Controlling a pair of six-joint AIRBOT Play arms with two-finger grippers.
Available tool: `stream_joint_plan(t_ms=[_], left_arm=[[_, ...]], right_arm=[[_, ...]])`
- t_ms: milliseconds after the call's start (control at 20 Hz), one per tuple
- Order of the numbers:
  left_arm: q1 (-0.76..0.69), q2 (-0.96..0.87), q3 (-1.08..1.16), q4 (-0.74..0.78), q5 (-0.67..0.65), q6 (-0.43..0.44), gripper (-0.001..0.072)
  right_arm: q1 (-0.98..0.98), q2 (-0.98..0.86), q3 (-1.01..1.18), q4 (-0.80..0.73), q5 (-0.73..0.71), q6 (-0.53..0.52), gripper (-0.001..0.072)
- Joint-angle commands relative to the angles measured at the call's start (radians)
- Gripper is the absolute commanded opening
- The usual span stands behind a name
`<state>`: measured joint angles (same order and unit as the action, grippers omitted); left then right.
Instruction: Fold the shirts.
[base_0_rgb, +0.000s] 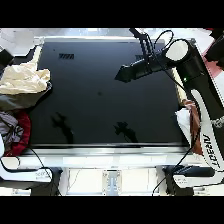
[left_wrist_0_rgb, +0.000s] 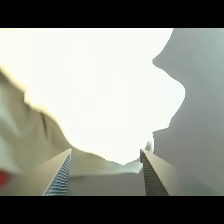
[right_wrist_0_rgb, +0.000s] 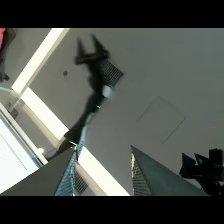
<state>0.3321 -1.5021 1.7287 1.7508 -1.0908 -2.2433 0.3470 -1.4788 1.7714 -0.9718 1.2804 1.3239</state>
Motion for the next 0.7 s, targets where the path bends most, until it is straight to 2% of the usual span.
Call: stream_joint_plan(t_ms=[0, 100, 400, 450, 500, 650], left_arm=[[0.215, -0.104, 0.0, -0.409, -0.002, 0.042, 0.0512], [0.259, -0.157, 0.0, -0.412, -0.029, 0.084, 0.0521], [0.297, -0.293, 0.0, -0.414, 0.044, 0.09, 0.0523], [0.297, -0.311, 0.0, -0.415, 0.069, 0.09, 0.0569], [0.297, -0.326, 0.0, -0.415, 0.097, 0.09, 0.0656], [0.297, -0.36, 0.0, -0.434, 0.218, 0.09, 0.0661]], right_arm=[[0.001, 0.001, 0.001, 0.0, -0.026, 0.001, 0.0369], [0.001, 0.001, 0.001, 0.0, -0.042, 0.001, 0.0369], [0.001, 0.001, 0.001, 0.0, -0.104, 0.002, 0.037], [0.001, 0.001, 0.001, 0.0, -0.104, 0.002, 0.037], [0.001, 0.001, 0.001, 0.002, -0.103, 0.002, 0.037], [0.001, 0.001, 0.001, 0.011, -0.103, 0.002, 0.037]])
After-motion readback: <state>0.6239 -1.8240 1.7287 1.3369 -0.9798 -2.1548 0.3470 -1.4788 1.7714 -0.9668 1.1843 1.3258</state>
